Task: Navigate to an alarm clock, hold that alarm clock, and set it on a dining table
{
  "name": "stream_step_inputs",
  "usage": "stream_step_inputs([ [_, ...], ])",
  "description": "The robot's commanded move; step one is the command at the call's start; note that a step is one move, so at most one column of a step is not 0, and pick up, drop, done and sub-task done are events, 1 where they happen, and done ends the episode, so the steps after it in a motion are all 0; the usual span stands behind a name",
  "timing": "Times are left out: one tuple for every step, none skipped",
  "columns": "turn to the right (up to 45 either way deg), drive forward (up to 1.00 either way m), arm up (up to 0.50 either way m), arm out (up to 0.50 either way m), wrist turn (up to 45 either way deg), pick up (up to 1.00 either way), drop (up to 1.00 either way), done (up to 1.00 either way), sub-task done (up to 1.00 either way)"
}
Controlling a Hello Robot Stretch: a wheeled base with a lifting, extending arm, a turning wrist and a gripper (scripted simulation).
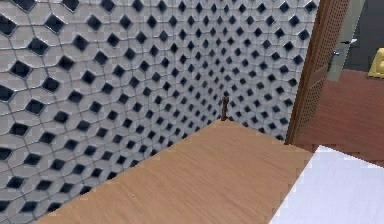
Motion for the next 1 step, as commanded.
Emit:
stream_step_inputs([
  [0.0,0.0,0.0,0.0,45.0,0.0,0.0,0.0,0.0],
])
